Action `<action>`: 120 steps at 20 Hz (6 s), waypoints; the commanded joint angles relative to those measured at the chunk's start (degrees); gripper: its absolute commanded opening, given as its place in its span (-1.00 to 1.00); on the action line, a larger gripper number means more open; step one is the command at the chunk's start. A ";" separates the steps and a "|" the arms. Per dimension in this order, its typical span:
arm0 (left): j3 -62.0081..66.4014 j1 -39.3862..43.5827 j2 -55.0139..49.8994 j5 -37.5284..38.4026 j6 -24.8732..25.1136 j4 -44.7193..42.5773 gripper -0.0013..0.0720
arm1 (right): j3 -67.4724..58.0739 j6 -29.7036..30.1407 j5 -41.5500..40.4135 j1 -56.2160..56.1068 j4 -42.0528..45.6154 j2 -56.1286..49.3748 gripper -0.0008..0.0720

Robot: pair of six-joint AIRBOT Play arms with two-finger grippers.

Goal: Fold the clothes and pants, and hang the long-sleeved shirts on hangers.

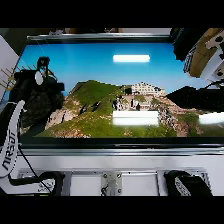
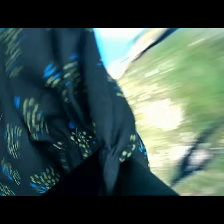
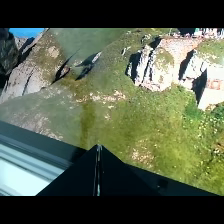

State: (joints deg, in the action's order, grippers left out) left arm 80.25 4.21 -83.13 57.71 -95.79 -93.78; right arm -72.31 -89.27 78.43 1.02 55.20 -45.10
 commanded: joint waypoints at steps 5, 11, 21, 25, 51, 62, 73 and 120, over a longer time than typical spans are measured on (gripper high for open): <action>5.97 28.06 4.90 -10.93 -0.09 6.84 -0.93 | -0.04 -0.04 -3.76 0.02 -0.20 -0.04 -0.93; 21.66 41.20 -13.27 -16.57 -0.31 6.93 -0.93 | -0.04 0.17 -6.27 0.04 1.18 -0.04 -0.95; 25.38 18.58 -13.66 5.88 -5.79 6.97 0.91 | -0.04 0.13 -8.33 0.09 10.82 -0.04 -0.94; 4.81 3.93 -6.95 4.79 -9.25 9.27 0.91 | -0.02 0.13 -8.33 0.07 10.75 -0.04 -0.94; -2.95 1.25 -15.41 0.42 3.63 40.81 -0.93 | 20.35 -7.69 -13.84 -0.04 10.62 -7.58 0.60; -2.91 1.29 -15.32 0.59 4.55 40.81 -0.93 | 35.26 -9.64 -48.52 -9.88 -8.09 -27.45 0.60; -2.91 1.27 -15.32 0.59 4.52 40.85 -0.93 | 31.85 -8.83 -63.10 -15.43 -7.91 -35.52 0.17; -2.95 -21.46 23.78 9.84 7.58 30.29 -0.93 | 0.50 2.75 -26.49 -32.57 -1.90 -49.94 0.55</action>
State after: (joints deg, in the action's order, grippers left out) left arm 77.34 -13.78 -59.35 63.57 -89.19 -63.46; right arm -62.61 -88.07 53.41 -23.57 55.16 -82.65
